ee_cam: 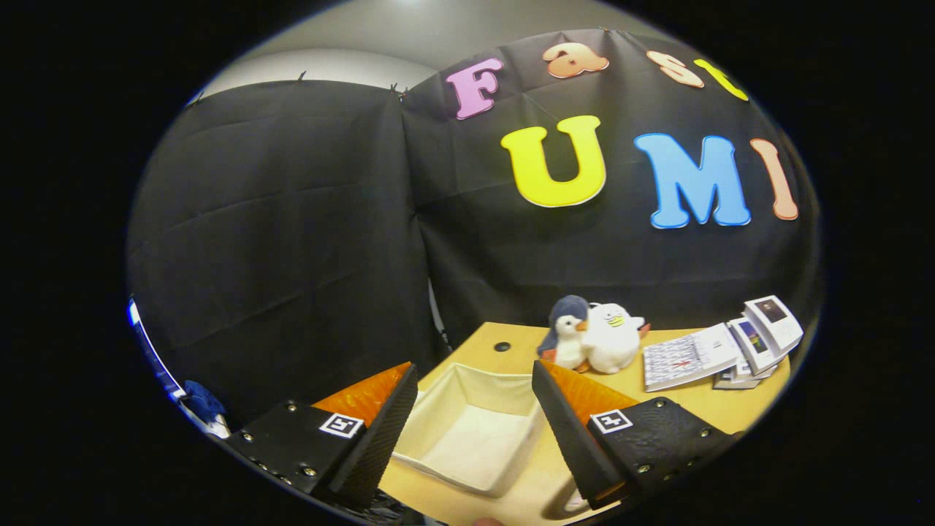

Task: Open the storage box then place both shoes into the box .Put the left shoe in first, then the right shoe, with the right side of both shoes facing outward in a uniform manner.

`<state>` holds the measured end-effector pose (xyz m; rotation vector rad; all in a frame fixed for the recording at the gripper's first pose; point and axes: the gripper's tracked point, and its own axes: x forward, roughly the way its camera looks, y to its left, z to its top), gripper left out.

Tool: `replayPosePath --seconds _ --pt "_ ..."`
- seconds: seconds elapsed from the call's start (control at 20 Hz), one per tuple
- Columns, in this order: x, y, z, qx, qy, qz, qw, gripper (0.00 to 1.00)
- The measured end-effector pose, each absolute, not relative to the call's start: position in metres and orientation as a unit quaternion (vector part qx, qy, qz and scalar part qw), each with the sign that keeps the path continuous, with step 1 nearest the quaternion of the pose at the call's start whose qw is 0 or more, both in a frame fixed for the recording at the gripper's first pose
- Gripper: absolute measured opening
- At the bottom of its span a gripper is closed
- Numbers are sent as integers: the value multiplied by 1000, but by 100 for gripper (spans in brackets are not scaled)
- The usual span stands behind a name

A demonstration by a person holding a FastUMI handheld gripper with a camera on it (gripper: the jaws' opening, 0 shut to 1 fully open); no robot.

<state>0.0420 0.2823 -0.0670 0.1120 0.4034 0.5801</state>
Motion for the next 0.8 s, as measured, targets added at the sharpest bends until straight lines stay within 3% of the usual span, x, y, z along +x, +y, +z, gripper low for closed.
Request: replayPosePath --seconds 0.3,0.8 --pt "55 192 -139 -5 239 217 947 98" --pt "36 133 -290 -7 378 162 911 98"
